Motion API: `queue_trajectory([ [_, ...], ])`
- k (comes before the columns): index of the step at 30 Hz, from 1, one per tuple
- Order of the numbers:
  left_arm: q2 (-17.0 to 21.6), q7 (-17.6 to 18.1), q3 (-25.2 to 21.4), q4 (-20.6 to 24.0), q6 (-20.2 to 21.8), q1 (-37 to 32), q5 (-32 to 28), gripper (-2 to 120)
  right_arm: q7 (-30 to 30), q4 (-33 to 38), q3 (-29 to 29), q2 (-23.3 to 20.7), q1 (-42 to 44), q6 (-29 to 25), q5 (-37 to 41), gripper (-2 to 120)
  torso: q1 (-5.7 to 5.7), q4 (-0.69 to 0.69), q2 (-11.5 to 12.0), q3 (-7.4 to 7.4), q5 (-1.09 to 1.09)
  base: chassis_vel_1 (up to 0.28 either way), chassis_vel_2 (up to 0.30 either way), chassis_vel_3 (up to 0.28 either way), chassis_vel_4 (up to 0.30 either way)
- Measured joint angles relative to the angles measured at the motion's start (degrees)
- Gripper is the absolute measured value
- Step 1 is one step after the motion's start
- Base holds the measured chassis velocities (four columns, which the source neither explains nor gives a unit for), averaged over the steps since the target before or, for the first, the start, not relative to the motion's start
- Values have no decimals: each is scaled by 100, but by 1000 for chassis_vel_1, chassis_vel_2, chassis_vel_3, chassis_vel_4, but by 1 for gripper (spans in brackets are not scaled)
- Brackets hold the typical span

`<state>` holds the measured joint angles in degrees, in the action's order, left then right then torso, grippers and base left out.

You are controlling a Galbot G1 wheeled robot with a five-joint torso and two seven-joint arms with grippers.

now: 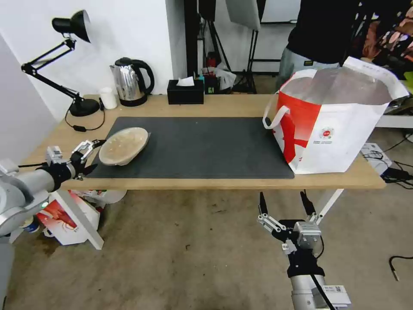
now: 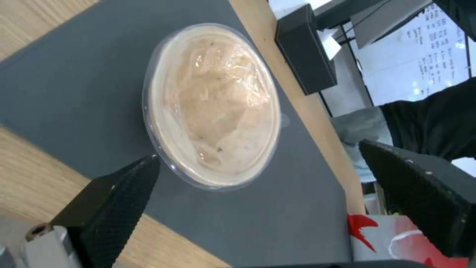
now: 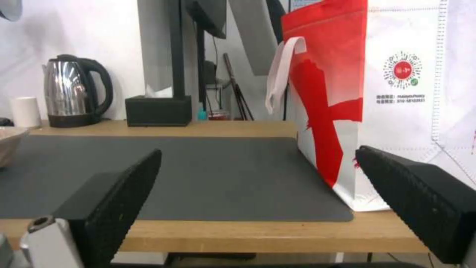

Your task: Pick up the trash from the table and place it into the takeout bag.

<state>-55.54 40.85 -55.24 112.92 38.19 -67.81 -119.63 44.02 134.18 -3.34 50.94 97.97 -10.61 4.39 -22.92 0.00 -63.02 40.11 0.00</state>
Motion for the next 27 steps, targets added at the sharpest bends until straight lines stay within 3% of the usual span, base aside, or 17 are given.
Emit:
queue_trajectory([
  [27,132,-9,172,-418,28,219,158,100,0,0,0,0,0,0,0,100,0,0,0,0,0,0,0,0,0],
])
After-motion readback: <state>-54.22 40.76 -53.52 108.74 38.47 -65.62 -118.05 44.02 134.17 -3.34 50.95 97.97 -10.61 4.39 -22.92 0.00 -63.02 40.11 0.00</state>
